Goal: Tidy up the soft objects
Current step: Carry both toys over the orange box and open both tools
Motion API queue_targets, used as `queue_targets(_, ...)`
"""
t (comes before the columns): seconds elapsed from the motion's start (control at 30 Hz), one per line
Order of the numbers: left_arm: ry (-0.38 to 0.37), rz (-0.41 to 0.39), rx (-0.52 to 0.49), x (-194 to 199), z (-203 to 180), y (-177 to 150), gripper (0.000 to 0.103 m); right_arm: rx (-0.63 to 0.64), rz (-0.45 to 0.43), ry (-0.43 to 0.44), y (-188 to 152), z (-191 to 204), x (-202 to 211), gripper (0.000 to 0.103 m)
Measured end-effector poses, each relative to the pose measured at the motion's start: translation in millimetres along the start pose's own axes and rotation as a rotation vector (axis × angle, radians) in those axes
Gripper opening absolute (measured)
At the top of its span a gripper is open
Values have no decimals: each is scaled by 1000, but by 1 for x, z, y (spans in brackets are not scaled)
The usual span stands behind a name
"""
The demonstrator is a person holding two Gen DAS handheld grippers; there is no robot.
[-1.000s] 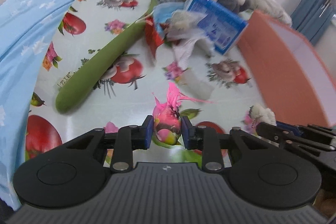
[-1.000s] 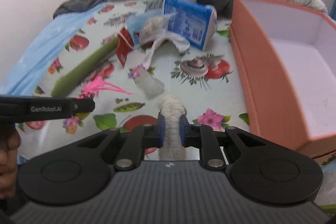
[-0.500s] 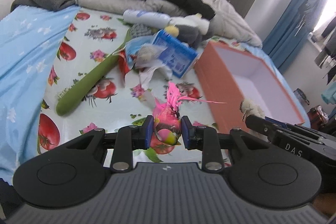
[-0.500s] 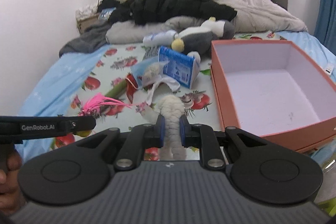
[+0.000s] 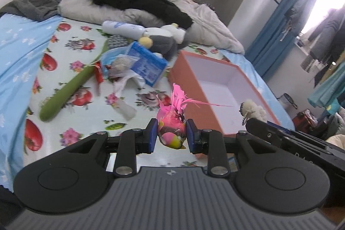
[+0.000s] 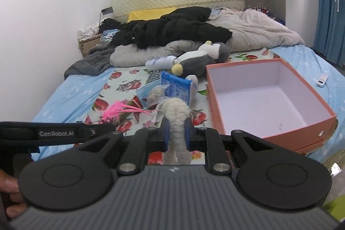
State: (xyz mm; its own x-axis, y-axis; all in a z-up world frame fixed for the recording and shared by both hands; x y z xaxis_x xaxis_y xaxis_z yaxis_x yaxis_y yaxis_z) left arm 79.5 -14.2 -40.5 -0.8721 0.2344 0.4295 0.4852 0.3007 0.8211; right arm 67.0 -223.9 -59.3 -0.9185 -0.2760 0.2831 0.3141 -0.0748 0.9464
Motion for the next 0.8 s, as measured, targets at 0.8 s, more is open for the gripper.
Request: queue_targets(0.8,-184,136,-91,-122,-111,12,33,-102,19,-187,20,-110,-5,18)
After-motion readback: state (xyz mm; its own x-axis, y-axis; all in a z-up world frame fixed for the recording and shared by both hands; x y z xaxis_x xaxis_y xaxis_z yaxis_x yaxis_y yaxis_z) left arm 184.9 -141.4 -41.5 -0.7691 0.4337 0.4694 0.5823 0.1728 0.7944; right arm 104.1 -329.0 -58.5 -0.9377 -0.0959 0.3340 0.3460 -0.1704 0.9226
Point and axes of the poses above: each gripper's, at about its wrist camera, not at the fingertips, and x roughly against the way its jaws point, z to its left, y to its top, the point moved 2 cm from there along -x, roughly the way its jaws point, and after that the axes turned 15 degrees about -z, right-handed, at the moved point
